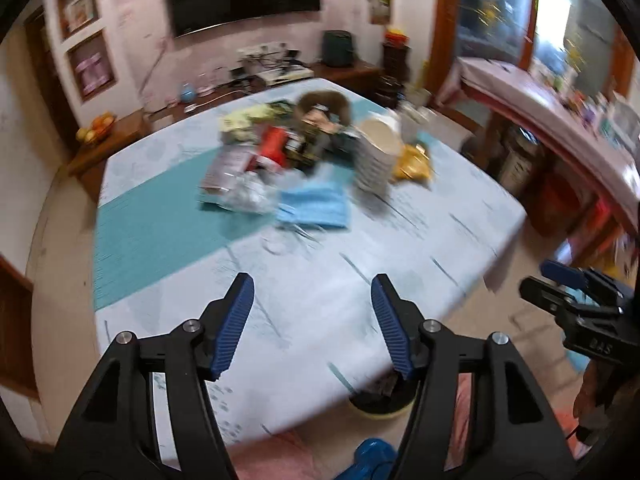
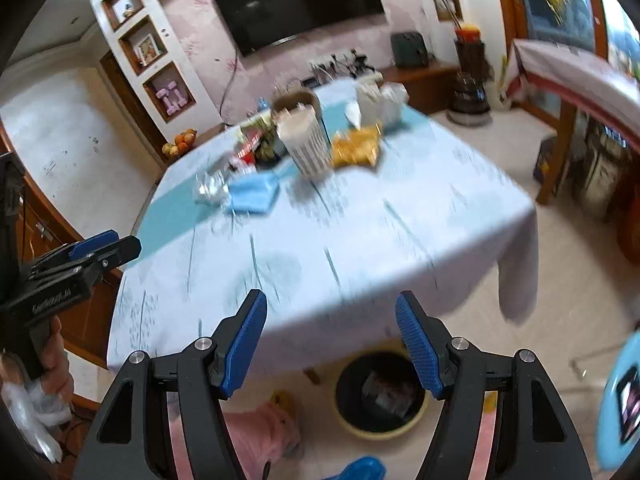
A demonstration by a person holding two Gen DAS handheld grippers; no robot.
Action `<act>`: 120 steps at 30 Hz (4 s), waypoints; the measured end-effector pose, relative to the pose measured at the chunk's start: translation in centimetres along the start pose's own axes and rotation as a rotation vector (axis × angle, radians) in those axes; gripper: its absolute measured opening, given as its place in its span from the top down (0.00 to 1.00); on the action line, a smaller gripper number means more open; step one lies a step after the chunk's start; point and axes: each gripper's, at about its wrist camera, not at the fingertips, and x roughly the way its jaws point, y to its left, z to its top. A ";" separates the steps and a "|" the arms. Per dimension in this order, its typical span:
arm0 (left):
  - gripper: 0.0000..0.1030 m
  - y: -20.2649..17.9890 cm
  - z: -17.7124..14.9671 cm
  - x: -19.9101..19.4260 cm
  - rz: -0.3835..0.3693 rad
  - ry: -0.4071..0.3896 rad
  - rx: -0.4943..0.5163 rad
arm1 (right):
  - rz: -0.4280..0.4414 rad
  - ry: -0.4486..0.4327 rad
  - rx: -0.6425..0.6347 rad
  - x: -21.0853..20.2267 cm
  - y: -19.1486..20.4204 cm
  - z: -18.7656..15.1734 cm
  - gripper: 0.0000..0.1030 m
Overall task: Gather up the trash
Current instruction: 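Move both tools back over the table toward the cup and bottle, then grasp the checkered paper cup with the right gripper while the left grasps the clear bottle, then carry the cup and bottle to the trash bin and open both grippers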
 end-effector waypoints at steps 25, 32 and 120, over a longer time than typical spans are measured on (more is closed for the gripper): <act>0.43 13.7 8.8 20.3 -0.093 0.257 -0.552 | -0.079 -0.048 -0.139 17.3 5.0 17.4 0.18; 0.43 13.8 9.3 23.3 -0.100 0.281 -0.581 | -0.101 -0.020 -0.142 21.9 4.9 17.6 0.18; 0.58 -18.7 -21.2 19.2 -0.019 0.251 0.320 | -0.105 0.343 0.143 13.5 -12.2 -21.1 0.68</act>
